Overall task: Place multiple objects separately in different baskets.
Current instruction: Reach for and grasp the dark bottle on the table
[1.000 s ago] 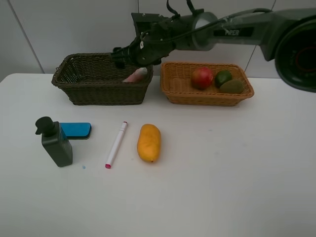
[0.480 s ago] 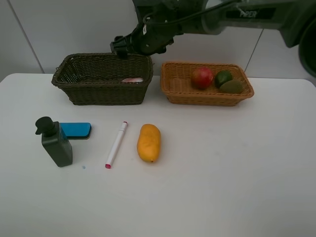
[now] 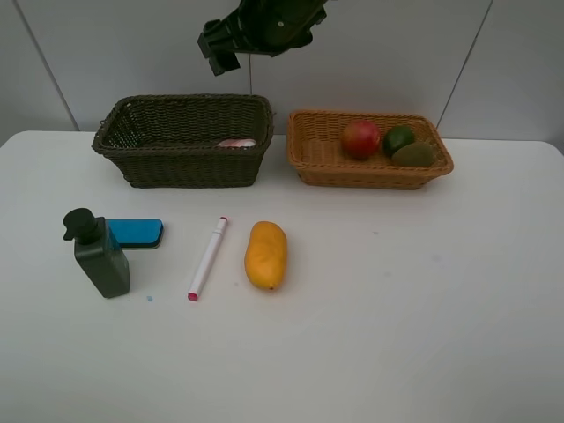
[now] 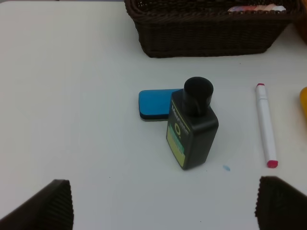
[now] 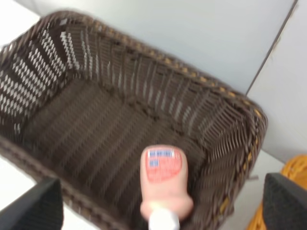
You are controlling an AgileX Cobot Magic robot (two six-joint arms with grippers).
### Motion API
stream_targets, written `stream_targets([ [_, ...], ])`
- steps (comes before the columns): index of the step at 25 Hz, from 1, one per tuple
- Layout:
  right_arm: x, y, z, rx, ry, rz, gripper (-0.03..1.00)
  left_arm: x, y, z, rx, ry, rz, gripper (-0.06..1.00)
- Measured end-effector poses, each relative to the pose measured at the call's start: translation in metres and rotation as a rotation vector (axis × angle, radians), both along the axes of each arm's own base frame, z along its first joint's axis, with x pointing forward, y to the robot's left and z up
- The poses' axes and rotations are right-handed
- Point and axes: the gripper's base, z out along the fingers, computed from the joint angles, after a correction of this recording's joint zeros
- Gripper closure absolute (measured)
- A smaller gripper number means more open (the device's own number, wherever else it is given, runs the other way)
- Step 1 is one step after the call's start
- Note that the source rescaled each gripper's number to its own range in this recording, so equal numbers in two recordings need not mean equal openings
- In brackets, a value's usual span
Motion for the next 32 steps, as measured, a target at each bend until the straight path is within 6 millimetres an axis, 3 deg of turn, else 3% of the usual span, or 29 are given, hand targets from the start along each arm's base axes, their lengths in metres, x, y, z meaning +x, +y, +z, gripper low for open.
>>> stream_targets([
  [9,-0.055,-0.041,0.022,-0.095,0.058,0.048,-0.03,0.0,0.0,0.0,0.0,0.0,0.0,-0.05],
  [17,-0.135,-0.102,0.031,-0.121,0.082,0.052,-0.03,0.0,0.0,0.0,0.0,0.0,0.0,-0.05],
  [25,-0.218,-0.165,0.053,-0.072,0.02,0.042,-0.03,0.0,0.0,0.0,0.0,0.0,0.0,-0.05],
  [32,-0.286,-0.217,0.058,-0.033,-0.007,0.022,-0.03,0.0,0.0,0.0,0.0,0.0,0.0,-0.05],
])
